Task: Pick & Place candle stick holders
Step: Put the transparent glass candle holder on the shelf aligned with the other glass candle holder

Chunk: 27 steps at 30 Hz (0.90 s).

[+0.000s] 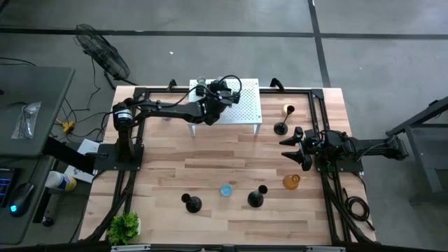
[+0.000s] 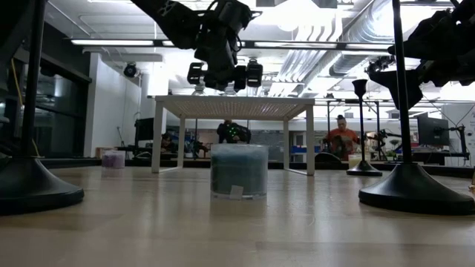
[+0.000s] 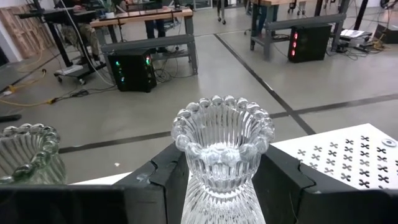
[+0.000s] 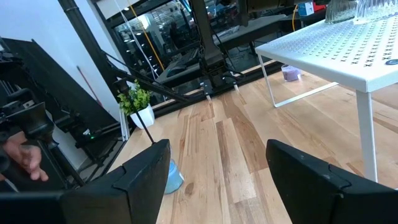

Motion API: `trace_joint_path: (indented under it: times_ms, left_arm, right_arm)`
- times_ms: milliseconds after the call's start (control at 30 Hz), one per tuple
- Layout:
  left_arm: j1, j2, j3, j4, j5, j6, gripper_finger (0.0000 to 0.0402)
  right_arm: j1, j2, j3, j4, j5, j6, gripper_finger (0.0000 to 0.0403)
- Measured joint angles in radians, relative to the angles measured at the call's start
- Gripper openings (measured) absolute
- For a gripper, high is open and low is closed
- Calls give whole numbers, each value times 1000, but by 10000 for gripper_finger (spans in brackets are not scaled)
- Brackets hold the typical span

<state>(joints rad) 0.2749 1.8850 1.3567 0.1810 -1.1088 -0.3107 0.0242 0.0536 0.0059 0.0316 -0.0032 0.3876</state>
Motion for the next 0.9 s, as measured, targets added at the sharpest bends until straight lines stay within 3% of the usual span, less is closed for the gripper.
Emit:
trace_joint_path:
  times_ms: [633, 900]
  left_arm:
    - [0, 0, 0, 0, -1, 37, 153]
    - [0, 0, 0, 0, -34, 37, 219]
  right_arm:
    - [0, 0, 0, 0, 0, 0, 260]
    - [0, 0, 0, 1, 0, 0, 260]
